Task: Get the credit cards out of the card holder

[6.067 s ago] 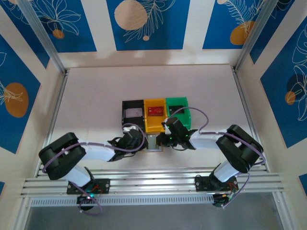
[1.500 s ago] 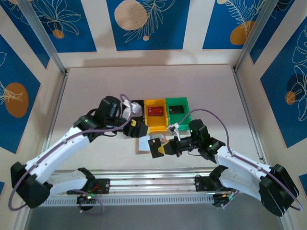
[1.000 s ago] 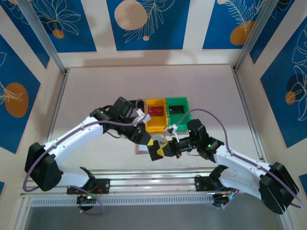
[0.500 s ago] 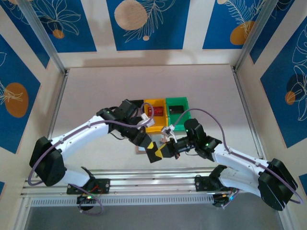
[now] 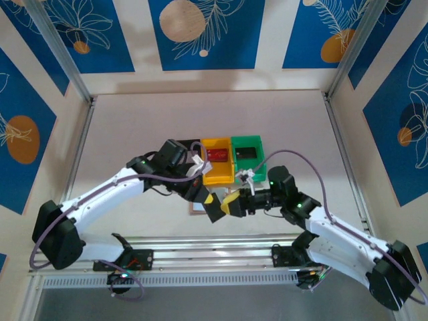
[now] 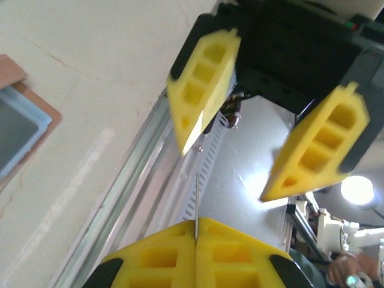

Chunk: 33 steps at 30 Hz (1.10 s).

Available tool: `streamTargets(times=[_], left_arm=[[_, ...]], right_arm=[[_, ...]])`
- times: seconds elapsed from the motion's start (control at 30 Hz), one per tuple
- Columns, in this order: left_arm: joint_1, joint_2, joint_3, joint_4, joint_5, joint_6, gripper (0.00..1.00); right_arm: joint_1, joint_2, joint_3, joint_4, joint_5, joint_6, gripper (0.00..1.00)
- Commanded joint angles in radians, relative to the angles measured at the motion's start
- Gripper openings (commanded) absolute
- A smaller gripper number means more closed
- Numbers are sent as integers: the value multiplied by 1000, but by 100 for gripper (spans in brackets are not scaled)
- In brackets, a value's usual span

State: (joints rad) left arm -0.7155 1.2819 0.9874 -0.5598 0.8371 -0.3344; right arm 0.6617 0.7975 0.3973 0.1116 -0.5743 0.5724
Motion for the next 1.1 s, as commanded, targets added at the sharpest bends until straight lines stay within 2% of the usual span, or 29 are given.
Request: streamTargets(times=[0.0,0.17,0.4,0.57,0.87,0.97,1.07], left_arm=[[11,-68,-58,203,-77,-186,0],[11,-138,-165,473,-145,-410,0],[-6,-179,-295,745,-196,-614,0],[-41,-179,-341,839,-214,-668,0],[-86,-168,-369,910,-237,-690,0],[-97,-159,-373,922,-240,-689,0],[-103,-152,-375,928,-242,-688,0]], right_arm=[[-26,-89,-78,15,98,66,60],[-27,-199,-205,165,158,180,65],[9,-270,-270,271,239,237,62],[25,-274,-271,299,287,243,58],[32,-265,-256,313,321,249,51],[32,-265,-245,311,323,246,46],[32,-265,-237,313,325,244,37]])
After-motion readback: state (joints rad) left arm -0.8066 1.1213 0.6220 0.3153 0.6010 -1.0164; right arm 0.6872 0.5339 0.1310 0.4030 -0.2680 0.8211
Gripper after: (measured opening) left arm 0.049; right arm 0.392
